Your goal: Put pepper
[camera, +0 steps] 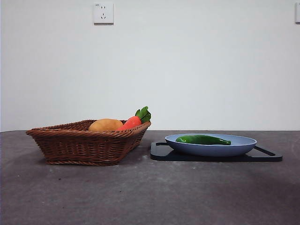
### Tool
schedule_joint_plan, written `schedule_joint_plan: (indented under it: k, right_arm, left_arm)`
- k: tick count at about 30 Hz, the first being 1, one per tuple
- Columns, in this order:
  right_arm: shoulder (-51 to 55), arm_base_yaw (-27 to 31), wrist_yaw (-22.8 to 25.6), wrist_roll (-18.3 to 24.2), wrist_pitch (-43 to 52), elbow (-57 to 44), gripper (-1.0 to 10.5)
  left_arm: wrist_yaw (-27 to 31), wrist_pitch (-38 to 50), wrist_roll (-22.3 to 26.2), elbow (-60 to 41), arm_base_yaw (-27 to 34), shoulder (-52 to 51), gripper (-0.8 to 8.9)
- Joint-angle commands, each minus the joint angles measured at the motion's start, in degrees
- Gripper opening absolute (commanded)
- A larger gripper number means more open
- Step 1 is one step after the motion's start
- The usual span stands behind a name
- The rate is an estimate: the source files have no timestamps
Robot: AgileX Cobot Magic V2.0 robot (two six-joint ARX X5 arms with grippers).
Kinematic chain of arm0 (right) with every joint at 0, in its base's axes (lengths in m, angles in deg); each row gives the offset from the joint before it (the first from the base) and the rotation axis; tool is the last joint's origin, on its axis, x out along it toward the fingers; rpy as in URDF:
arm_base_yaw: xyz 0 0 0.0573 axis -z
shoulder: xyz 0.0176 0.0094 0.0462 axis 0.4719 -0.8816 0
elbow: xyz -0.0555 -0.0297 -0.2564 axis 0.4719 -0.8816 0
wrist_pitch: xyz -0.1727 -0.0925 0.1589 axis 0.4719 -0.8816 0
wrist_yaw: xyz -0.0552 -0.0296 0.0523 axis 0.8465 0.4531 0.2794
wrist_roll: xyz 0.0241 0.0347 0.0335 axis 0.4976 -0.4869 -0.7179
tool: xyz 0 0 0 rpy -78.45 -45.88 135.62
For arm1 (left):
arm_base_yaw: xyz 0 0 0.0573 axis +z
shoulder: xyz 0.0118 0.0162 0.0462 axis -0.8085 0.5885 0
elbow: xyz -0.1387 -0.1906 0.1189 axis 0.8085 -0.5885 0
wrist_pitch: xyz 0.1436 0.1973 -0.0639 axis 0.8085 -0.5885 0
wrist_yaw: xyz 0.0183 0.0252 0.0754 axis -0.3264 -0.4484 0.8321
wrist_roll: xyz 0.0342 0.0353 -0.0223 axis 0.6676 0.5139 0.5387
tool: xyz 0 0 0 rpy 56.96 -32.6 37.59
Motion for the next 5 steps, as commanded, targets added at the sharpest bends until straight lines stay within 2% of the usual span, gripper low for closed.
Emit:
schedule_joint_plan:
  k: [1, 5]
  right_arm:
    - [0.2, 0.0, 0.2, -0.5, -0.2, -0.3, 0.1]
    - [0.2, 0.0, 0.2, -0.5, -0.2, -0.3, 0.1]
  left_arm:
    - [-0.3, 0.6, -0.3, -0.6, 0.1, -0.2, 0.08]
    - [-0.3, 0.6, -0.3, -0.6, 0.1, -0.2, 0.08]
